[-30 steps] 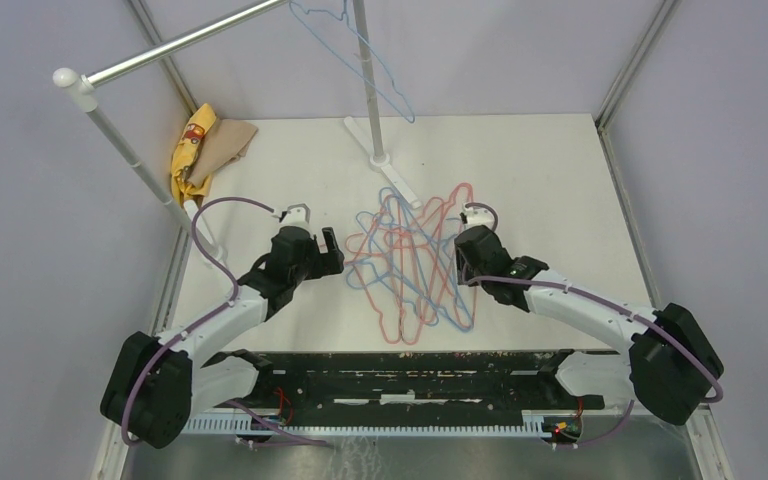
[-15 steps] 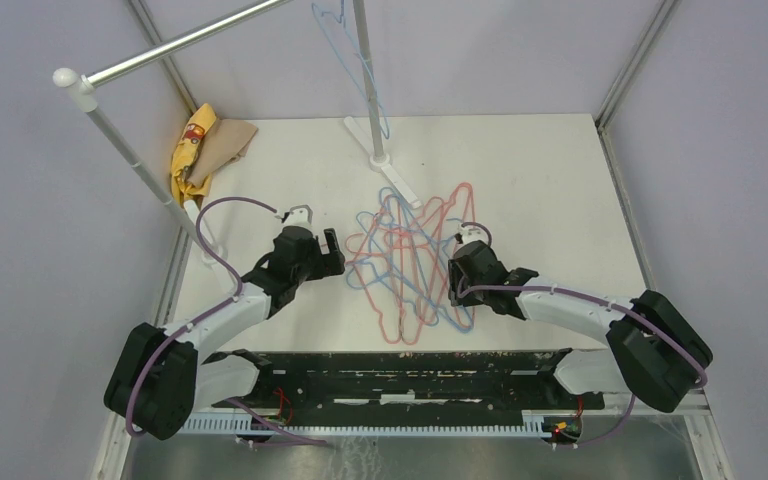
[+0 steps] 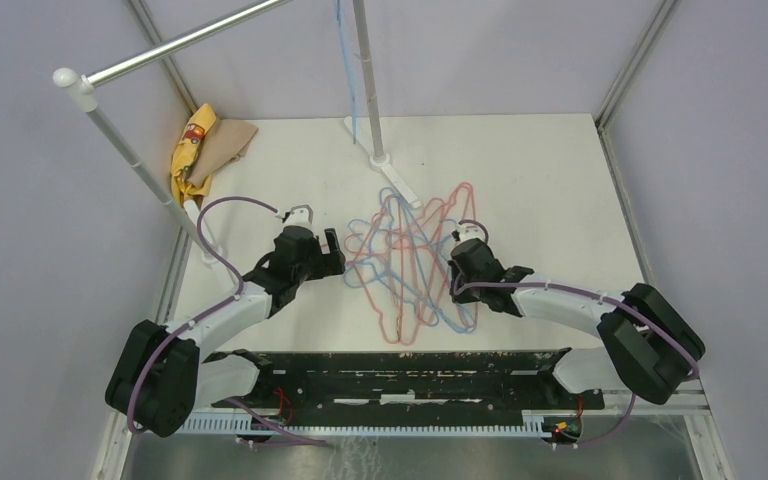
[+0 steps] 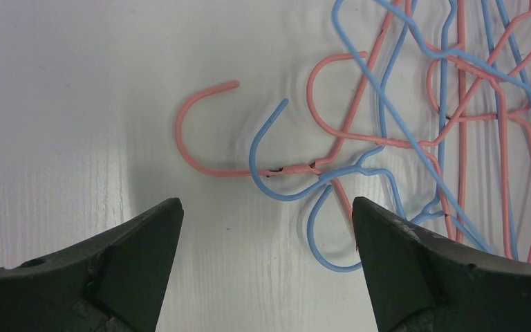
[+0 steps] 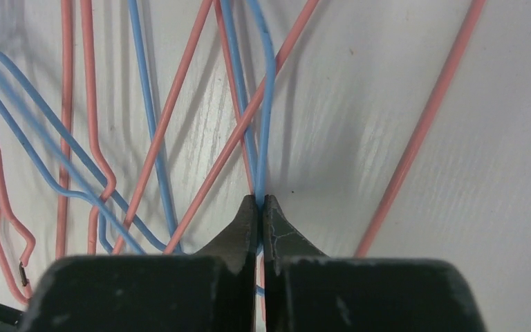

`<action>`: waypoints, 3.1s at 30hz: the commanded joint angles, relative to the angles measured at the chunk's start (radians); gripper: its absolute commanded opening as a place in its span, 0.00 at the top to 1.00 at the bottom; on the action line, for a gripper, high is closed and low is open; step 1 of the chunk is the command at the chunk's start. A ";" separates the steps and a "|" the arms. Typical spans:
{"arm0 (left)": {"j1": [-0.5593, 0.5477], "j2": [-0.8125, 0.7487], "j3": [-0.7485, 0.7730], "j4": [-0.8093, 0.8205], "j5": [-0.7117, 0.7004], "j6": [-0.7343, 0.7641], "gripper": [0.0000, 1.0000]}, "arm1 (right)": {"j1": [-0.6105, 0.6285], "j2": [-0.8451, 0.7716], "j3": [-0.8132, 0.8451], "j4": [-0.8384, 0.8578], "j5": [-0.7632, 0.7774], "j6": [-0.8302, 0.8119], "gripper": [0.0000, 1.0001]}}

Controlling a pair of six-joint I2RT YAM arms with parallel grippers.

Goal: Organize the hangers

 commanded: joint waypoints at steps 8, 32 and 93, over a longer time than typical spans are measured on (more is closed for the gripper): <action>-0.004 -0.030 0.000 0.036 -0.003 -0.056 0.01 | -0.002 -0.266 0.057 -0.205 0.054 -0.045 0.99; -0.005 -0.079 0.039 -0.001 0.010 -0.071 0.01 | 0.161 -0.312 0.270 -0.356 0.085 -0.213 0.99; -0.004 -0.683 0.040 -0.356 -0.228 -0.216 0.01 | 0.424 0.243 1.136 0.116 0.427 -0.739 0.99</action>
